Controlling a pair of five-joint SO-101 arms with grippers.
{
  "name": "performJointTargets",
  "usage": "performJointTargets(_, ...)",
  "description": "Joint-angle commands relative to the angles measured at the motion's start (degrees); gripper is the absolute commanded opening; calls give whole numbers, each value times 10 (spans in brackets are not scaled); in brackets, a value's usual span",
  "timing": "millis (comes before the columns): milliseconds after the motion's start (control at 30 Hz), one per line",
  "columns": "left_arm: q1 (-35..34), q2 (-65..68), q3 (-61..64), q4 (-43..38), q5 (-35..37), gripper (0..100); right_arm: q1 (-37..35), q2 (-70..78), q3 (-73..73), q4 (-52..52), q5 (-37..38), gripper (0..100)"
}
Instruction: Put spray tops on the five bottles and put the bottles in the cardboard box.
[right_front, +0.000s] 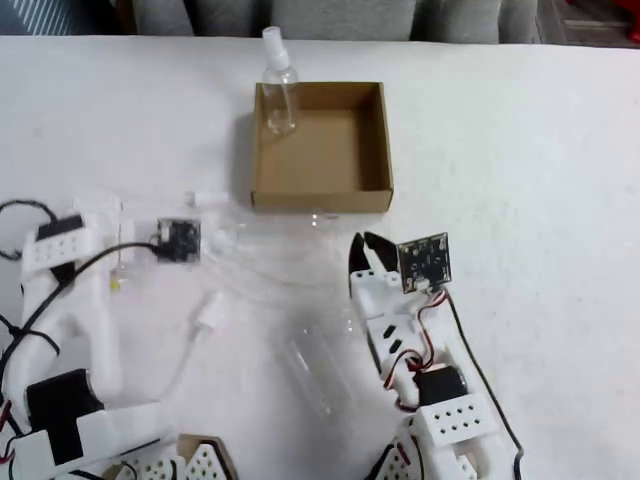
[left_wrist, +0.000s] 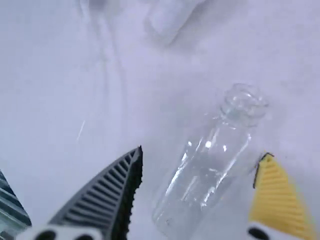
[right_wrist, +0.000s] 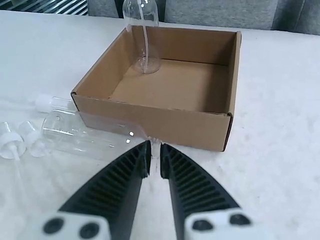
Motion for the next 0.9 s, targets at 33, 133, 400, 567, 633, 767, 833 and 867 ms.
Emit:
performJointTargets(33,-33,-2,84,-177,-69,364,-4,-2,-5,-9,7,15)
performJointTargets(133,-44,0,111,-238,-72,366,-4,-2,-5,-9,7,15)
performJointTargets(400,-44,133,47,-280,-69,362,-13,-2,-4,-9,7,15)
performJointTargets(567,-44,183,31,-280,-68,356,-13,-2,-4,-9,7,15)
performJointTargets(633,-44,174,44,-280,-68,303,-13,-2,-4,-9,7,15)
performJointTargets(767,-44,114,100,-280,-68,103,-13,-2,-4,-9,7,15)
performJointTargets(833,-46,66,146,-280,-68,76,-14,-2,-4,-9,7,15)
performJointTargets(867,-47,37,172,-280,-67,85,-14,-2,-4,-9,7,15)
